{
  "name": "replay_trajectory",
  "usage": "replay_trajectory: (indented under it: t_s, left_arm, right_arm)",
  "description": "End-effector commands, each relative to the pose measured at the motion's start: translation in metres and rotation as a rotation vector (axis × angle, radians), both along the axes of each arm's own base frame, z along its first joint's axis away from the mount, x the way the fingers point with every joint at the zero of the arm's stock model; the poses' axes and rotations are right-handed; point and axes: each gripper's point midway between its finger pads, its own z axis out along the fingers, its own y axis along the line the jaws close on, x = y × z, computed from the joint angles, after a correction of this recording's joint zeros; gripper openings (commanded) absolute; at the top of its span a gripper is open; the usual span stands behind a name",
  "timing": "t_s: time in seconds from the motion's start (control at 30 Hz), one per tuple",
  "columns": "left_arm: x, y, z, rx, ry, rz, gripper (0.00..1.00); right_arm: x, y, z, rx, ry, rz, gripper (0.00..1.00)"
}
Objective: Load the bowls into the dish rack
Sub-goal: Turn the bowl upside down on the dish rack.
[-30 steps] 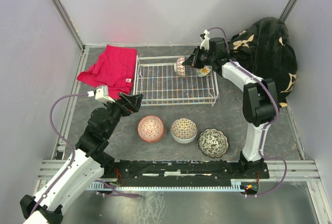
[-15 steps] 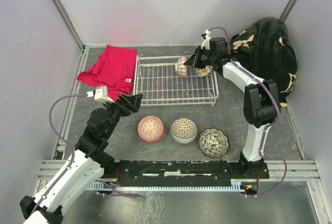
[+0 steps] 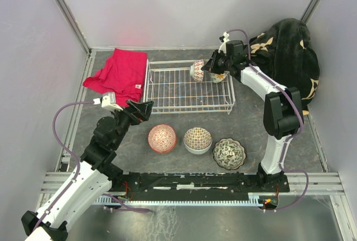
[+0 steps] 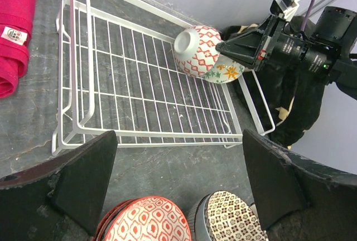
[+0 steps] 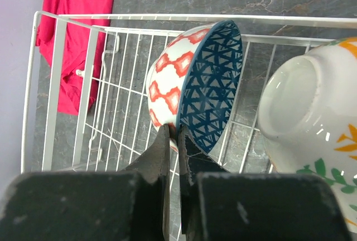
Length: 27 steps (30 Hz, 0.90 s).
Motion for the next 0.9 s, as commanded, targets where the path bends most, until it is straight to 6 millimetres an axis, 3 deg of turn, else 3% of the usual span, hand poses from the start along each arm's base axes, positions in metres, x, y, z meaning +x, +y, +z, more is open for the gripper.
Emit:
replay_trajectory:
  t_s: [0.0, 0.87]
  left_arm:
    - [0.001, 0.002, 0.018, 0.008, -0.064, 0.006, 0.99]
    - [0.001, 0.001, 0.018, 0.009, -0.063, 0.003, 0.99]
  right_arm:
    - [-0.009, -0.033, -0.021, -0.125, 0.068, -0.093, 0.09]
    - [-0.014, -0.044, -0.009, -0.126, 0.063, -0.141, 0.18]
